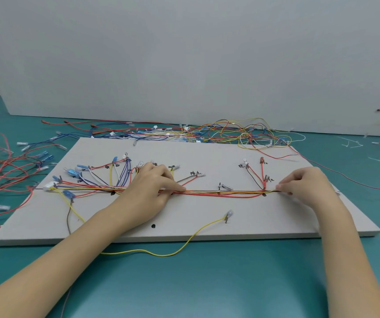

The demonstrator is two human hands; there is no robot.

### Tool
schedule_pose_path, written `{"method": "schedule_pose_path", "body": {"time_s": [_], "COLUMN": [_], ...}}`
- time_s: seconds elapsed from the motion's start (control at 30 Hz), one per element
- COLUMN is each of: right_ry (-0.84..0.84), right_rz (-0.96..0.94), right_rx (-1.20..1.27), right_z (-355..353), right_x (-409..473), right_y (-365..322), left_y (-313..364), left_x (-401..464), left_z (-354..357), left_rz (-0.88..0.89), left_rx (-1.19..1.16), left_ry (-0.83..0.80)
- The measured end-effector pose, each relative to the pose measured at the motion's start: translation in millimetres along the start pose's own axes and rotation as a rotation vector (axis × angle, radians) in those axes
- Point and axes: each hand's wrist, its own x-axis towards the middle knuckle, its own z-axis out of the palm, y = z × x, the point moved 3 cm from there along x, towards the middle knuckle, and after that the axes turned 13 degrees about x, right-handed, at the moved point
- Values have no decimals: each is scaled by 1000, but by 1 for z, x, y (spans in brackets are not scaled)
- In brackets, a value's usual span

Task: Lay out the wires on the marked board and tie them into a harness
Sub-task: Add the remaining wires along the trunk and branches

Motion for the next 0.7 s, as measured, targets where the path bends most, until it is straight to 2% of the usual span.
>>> {"method": "schedule_pose_path", "body": {"time_s": [0.4,0.7], "right_ry": [122,103], "right_rz": [-157,6], "right_rx": [65,42], "right_z": [11,0], "right_x": [3,14], "right_y": [-7,8], "left_y": [0,-1], "left_x": [1,1], "left_z": [1,2], "left_rz": [18,12], "left_rx": [-5,-8], "left_ry": [18,14]}}
